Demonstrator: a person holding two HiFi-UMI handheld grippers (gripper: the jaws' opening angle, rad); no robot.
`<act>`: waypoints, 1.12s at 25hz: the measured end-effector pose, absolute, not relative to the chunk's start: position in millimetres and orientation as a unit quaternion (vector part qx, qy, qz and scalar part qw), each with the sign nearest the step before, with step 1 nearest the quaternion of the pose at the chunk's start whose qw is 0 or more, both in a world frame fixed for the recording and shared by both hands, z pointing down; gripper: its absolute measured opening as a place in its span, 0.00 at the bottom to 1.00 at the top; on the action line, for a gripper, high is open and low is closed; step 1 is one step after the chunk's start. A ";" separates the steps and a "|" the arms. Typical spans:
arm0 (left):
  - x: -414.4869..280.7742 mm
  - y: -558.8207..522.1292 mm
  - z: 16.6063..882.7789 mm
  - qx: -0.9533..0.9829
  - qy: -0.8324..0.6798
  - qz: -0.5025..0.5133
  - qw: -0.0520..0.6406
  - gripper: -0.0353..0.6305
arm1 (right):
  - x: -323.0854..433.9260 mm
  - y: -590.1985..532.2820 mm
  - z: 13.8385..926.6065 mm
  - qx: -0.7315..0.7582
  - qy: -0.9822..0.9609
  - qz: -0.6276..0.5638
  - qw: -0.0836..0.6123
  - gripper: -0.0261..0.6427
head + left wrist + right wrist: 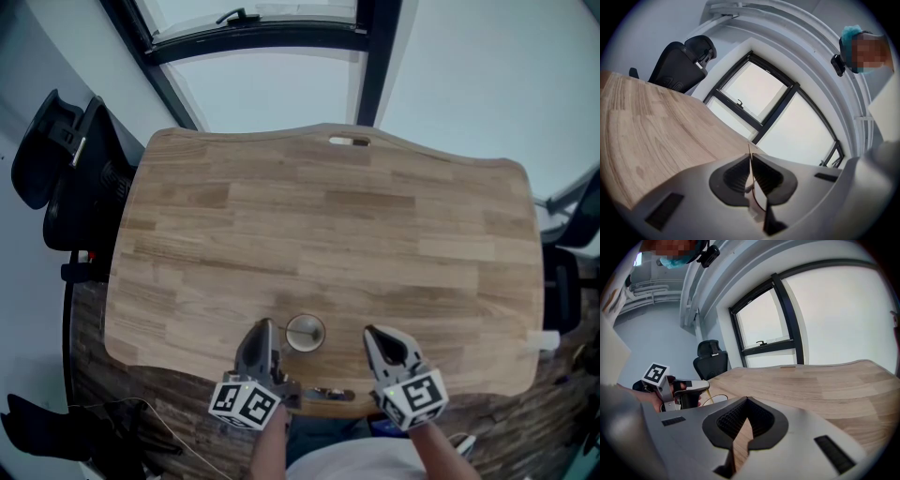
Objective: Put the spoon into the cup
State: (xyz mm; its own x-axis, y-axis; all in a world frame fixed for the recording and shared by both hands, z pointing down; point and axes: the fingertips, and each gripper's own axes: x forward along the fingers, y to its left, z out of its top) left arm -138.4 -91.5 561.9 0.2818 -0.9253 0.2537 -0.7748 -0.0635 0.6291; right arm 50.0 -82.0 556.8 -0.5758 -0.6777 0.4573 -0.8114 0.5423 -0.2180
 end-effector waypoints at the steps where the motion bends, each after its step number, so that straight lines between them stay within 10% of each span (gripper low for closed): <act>1: -138.7 -91.4 563.2 0.723 -0.590 -0.102 0.343 0.06 | 49.7 -82.2 556.2 0.431 -0.864 0.206 0.162 0.03; 28: -140.7 -86.6 567.7 0.732 -0.623 0.003 0.277 0.27 | 48.7 -79.0 550.2 0.431 -0.866 0.201 0.154 0.03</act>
State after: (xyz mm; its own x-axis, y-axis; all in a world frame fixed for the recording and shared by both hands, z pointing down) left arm -140.7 -86.6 567.7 0.2242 -0.9095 0.3500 -0.9129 -0.0702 0.4021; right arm 48.7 -79.0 550.2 -0.5810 -0.6844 0.4405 -0.8086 0.5472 -0.2162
